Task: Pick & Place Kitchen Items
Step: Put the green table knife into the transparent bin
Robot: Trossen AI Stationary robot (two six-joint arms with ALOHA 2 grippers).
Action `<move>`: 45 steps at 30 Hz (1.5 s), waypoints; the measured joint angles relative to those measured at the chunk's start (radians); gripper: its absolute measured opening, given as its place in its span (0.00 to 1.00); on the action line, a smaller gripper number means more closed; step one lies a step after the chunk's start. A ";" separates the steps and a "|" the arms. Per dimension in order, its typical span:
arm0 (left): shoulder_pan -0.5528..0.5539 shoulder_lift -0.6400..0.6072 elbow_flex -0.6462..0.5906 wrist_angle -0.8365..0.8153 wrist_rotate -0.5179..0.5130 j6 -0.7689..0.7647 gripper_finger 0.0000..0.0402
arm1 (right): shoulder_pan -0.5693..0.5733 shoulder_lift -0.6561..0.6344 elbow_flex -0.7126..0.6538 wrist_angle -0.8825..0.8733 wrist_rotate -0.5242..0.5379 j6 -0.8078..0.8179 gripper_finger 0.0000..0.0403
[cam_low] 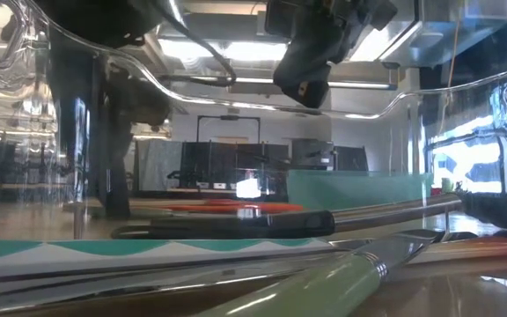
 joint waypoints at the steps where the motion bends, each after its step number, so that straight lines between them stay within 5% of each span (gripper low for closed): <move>1: 0.006 0.000 0.000 -0.011 -0.001 0.009 0.01 | 0.000 0.000 0.000 0.002 0.000 0.000 0.06; 8: 0.029 -0.068 -0.019 0.046 -0.009 0.060 0.01 | 0.001 0.028 0.000 0.061 0.000 -0.012 0.06; 16: 0.023 -0.336 -0.080 0.027 -0.106 0.029 0.01 | -0.018 0.207 0.001 0.344 -0.076 0.131 0.09; 26: 0.015 -0.572 -0.387 0.278 0.049 -0.026 0.01 | -0.004 0.310 0.001 0.370 0.087 0.152 0.51; 31: 0.010 -0.641 -0.429 0.297 0.060 -0.016 0.04 | -0.004 0.310 0.001 0.367 0.163 0.116 0.63; 45: 0.035 -0.643 -0.428 0.301 0.062 0.159 0.28 | 0.024 0.405 0.003 0.398 0.139 0.089 0.54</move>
